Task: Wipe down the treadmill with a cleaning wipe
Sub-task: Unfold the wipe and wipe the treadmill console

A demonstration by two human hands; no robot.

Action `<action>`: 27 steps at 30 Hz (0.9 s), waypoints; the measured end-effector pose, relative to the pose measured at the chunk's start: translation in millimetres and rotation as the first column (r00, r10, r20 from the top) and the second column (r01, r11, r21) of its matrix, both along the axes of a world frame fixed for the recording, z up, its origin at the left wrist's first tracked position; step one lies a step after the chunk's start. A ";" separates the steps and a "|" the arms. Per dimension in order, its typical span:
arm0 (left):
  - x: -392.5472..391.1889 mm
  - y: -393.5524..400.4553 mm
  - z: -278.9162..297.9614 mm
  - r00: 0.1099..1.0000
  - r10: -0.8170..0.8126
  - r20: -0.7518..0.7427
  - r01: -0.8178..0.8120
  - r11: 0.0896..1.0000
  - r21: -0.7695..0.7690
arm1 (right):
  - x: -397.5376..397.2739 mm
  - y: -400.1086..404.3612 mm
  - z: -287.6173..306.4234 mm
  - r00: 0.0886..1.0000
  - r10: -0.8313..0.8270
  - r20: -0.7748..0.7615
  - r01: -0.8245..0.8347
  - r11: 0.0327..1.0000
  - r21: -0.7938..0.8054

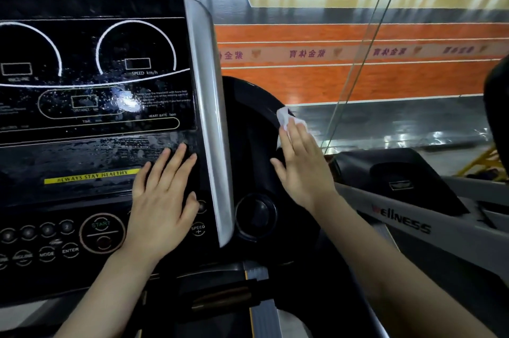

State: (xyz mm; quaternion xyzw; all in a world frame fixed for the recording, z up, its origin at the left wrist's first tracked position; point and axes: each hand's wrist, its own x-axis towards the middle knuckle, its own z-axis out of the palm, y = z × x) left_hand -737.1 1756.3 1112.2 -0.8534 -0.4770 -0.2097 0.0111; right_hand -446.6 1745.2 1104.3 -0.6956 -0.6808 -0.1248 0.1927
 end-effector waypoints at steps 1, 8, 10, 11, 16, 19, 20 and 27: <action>1.1 -2.6 -0.1 1.000 0.000 0.017 0.001 1.000 -0.009 | -1.6 -10.2 -2.5 1.000 -0.024 -0.015 0.024 1.000 -0.002; 30.2 -34.5 -11.0 0.976 -0.213 0.040 0.213 0.977 0.006 | 10.8 -66.6 -3.4 0.950 -0.090 -0.298 0.141 0.978 0.156; 36.7 -43.0 -16.7 0.960 -0.274 0.056 0.275 0.961 -0.023 | 11.2 -50.6 6.6 0.922 -0.008 -0.388 0.066 0.989 0.135; 38.3 -46.6 -19.7 0.952 -0.301 0.063 0.303 0.952 -0.036 | 8.9 -35.8 13.9 0.906 0.017 -0.422 0.031 0.994 0.108; 35.9 -54.6 -32.7 0.905 -0.415 0.094 0.422 0.904 -0.063 | -2.0 39.1 31.1 0.951 -0.062 -0.303 0.044 0.997 -0.068; 26.2 -57.2 -39.2 0.888 -0.447 0.112 0.457 0.885 -0.091 | -6.6 28.0 23.0 0.947 -0.115 -0.302 0.106 0.993 -0.046; 22.5 -58.1 -41.4 0.886 -0.448 0.119 0.460 0.882 -0.104 | -9.2 14.2 17.9 0.944 -0.148 -0.294 0.142 0.989 -0.040; 0.7 -60.9 -58.8 0.847 -0.512 0.144 0.530 0.833 -0.157 | -15.0 -142.5 -57.3 0.888 -0.420 -0.186 0.393 0.904 -0.167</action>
